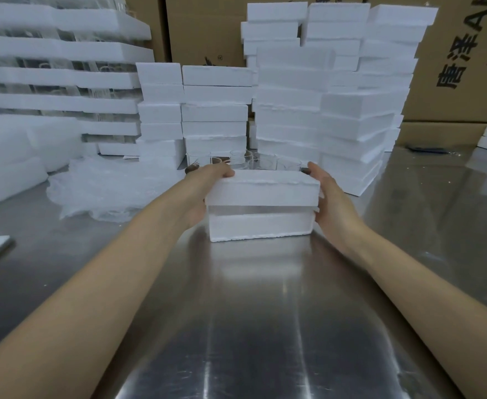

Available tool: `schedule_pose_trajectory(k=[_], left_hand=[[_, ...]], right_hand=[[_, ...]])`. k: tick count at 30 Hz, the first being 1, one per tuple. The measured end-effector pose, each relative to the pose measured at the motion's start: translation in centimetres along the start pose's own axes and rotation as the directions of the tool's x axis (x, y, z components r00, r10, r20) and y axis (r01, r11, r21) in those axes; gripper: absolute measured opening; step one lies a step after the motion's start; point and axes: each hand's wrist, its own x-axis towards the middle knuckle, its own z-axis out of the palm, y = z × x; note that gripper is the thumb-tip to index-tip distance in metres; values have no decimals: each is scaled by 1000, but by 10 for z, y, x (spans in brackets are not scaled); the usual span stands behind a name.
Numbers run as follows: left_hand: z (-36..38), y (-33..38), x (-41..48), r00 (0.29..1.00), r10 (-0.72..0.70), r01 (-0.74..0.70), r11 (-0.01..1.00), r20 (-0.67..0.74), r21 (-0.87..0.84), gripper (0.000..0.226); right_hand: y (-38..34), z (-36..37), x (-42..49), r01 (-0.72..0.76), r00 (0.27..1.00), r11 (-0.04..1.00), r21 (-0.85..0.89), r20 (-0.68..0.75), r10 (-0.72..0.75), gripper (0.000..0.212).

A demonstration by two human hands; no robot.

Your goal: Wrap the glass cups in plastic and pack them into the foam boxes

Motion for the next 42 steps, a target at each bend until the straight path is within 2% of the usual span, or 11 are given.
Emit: schedule_pose_trajectory(k=[1, 3, 7, 9, 11, 14, 23, 27, 29, 38, 42], left_hand=[[1, 2, -2, 999, -37, 38, 999, 22, -35, 15], [3, 4, -6, 996, -70, 74, 993, 51, -89, 17], [3, 2, -6, 998, -47, 53, 993, 49, -109, 23], [2, 1, -5, 998, -9, 14, 997, 59, -76, 30], [0, 0, -3, 997, 26, -22, 998, 78, -51, 45], [-3, -2, -1, 993, 57, -55, 998, 104, -14, 43], [0, -16, 5, 998, 59, -59, 998, 1, 7, 35], [2, -18, 8, 996, 71, -70, 997, -44, 23, 57], [3, -19, 9, 996, 67, -67, 998, -54, 4, 57], [1, -19, 8, 999, 44, -43, 991, 2, -127, 55], [-1, -18, 5, 999, 31, -25, 987, 38, -159, 55]], right_hand=[[1, -2, 1, 6, 1000, 1000, -28, -19, -7, 25], [0, -3, -1, 0, 999, 997, -75, -49, -4, 27], [-1, -6, -3, -24, 999, 994, -110, 22, 27, 34], [1, -5, -3, -7, 999, 974, -226, 42, 16, 23], [3, -4, -3, 23, 999, 950, -312, 45, -10, 25], [5, -3, -2, 47, 998, 923, -381, 46, -32, 31], [6, -5, -2, 66, 996, 894, -443, 86, -31, 23], [5, -5, -2, 77, 994, 885, -460, 102, -34, 20], [5, -6, -1, 88, 993, 879, -469, 110, -41, 19], [5, -10, 8, 67, 992, 868, -492, 126, -5, 6], [-8, -18, 2, 57, 967, 825, -562, 235, 93, 22]])
